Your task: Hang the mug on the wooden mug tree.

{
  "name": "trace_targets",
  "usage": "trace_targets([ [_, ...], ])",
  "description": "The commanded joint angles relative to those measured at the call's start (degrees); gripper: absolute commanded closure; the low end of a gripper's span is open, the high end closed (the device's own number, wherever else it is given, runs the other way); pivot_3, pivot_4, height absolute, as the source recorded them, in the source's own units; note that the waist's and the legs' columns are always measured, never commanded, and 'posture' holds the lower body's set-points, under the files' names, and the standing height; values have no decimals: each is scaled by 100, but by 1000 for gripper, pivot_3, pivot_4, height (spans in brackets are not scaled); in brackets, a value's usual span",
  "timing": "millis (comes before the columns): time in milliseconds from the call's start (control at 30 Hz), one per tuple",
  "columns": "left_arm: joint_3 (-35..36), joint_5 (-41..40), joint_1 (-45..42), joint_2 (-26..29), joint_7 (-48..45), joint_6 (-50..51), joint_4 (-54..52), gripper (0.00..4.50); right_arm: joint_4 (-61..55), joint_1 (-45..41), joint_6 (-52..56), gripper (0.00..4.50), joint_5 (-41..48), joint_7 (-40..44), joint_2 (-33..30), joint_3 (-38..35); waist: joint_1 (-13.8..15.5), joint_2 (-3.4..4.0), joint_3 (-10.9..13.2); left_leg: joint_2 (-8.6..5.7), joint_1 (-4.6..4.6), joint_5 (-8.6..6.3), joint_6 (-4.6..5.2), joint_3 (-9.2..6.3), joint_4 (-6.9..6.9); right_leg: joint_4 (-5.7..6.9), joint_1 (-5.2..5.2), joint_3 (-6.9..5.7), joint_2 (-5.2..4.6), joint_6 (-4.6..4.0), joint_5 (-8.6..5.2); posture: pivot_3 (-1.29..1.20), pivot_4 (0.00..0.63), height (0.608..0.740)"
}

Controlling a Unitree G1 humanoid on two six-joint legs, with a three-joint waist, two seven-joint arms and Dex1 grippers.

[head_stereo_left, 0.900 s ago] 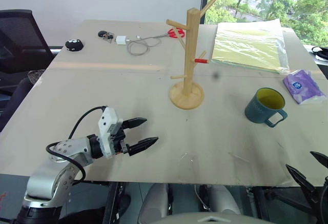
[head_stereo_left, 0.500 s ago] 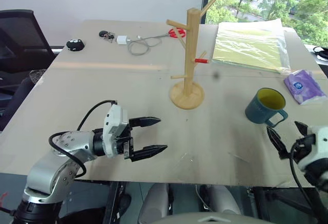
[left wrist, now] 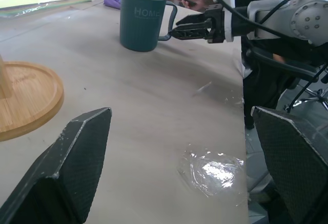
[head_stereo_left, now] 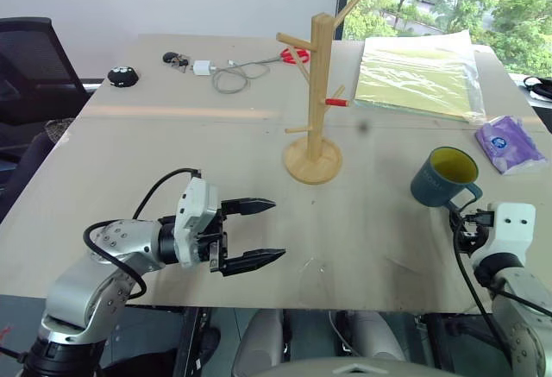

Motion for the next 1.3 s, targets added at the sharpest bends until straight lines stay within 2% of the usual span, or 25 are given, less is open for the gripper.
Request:
trace_targets([
  [33, 116, -79, 15, 81, 59, -35, -282, 0, 56, -76, -260, 1768, -114, -30, 21, -87, -3, 0, 0, 0, 0, 0, 0, 1, 0, 0, 0, 1, 0, -3, 1, 0, 150, 740],
  [533, 261, -385, -13, 274, -1, -13, -442, 0, 882, -632, -742, 1768, -325, -79, 52, -135, -10, 0, 0, 0, 0, 0, 0, 6, 0, -1, 0, 5, 1, -4, 3, 0, 150, 740],
  [633, 281, -366, 2, 279, 36, -47, -464, 0, 1103, -748, -801, 3168, -379, -84, 20, -192, -10, 1, 1, -1, 0, 0, 0, 5, 0, -1, 0, 4, 1, -4, 3, 0, 150, 740],
  [700, 306, -362, 39, 270, 65, -50, -485, 0, 1175, -747, -849, 3811, -384, -34, -7, -212, -9, 1, 1, -1, -1, 0, 0, 6, 0, -1, 0, 5, 2, -5, 3, 0, 150, 740],
  [733, 329, -402, 60, 272, 89, -8, -495, 0, 1213, -746, -888, 4424, -387, 32, -59, -217, -10, 1, 1, 0, -1, 0, 0, 6, 0, -1, -1, 4, 2, -9, 5, 0, 150, 740],
  [900, 451, -640, 25, 179, 240, 105, -467, 0, 1352, -913, -1119, 4476, -246, 546, -513, -340, -8, 2, 1, -1, -1, 0, 0, 7, 0, -1, 0, 6, 2, -12, 8, 0, 150, 740],
  [1033, 616, -534, -65, -352, 714, -283, -251, 0, 985, -1186, -1220, 4476, 156, 1615, -1293, -226, -27, 9, 6, -3, 2, 0, 1, 13, 1, -1, 1, 15, 5, -10, 8, 0, 150, 740],
  [1133, 758, -561, -48, -638, 413, -702, -11, 0, 540, -1554, -830, 4476, 600, 2178, -1801, -42, -67, 12, 10, 0, 7, 0, 2, 12, 1, 0, 3, 17, 13, -17, 13, 0, 150, 740],
  [1200, 939, -767, -23, -661, 261, -721, 133, 0, 336, -2070, -362, 4476, 806, 2282, -2093, 135, -114, 11, 10, 4, 6, 0, 2, 4, 0, 1, 3, 11, 19, -18, 13, 0, 150, 740],
  [1300, 1248, -1241, 104, -377, -64, -353, 324, 0, 203, -3250, 492, 4476, 926, 2256, -2448, 643, -162, 6, 15, 6, 5, 0, 2, 0, -1, 3, 2, 8, 20, -20, 13, 0, 150, 740],
])
